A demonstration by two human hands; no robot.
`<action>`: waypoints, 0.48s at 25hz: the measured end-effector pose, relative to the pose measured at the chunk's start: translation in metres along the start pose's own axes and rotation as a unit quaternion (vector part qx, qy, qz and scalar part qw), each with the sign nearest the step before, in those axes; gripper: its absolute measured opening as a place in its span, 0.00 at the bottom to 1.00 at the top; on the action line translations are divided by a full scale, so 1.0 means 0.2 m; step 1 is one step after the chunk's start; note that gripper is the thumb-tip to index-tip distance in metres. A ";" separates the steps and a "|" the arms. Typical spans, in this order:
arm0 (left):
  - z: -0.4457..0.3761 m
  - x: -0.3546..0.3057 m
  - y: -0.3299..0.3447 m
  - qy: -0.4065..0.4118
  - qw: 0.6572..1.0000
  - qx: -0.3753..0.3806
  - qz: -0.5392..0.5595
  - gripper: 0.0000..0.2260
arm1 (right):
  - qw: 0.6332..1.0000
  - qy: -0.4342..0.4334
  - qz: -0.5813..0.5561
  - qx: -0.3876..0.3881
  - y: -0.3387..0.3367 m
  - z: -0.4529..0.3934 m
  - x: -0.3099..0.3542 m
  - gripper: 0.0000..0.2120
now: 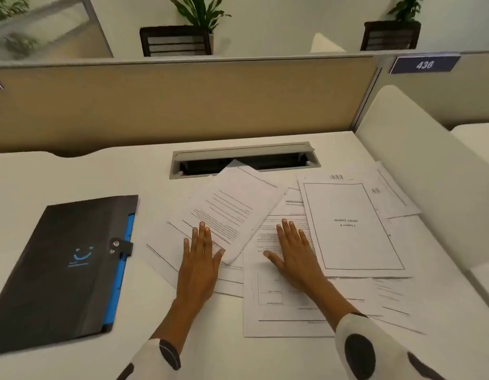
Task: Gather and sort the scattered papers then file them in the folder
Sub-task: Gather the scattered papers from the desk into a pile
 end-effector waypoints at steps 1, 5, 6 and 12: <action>0.02 0.01 0.03 -0.009 1.000 0.006 0.009 0.36 | 1.000 0.000 0.010 -0.003 0.01 0.02 -0.01 0.38; 0.10 0.03 0.12 0.007 1.000 0.022 0.000 0.35 | 1.000 0.011 0.004 0.001 0.07 0.06 -0.05 0.38; 0.11 0.03 0.13 0.014 0.999 0.027 -0.016 0.37 | 1.000 0.009 0.008 0.003 0.08 0.08 -0.05 0.38; 0.17 0.02 0.14 0.000 0.999 0.035 -0.026 0.38 | 1.000 0.006 0.027 -0.013 0.10 0.08 -0.07 0.37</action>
Point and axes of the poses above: each hand's wrist, its own z-axis away from the middle knuckle, its own y-axis out of the palm, x = y × z, the point moved 4 cm from there along -z, towards the middle knuckle, and after that the axes turned 9 degrees about -z, right-handed, at the moved point
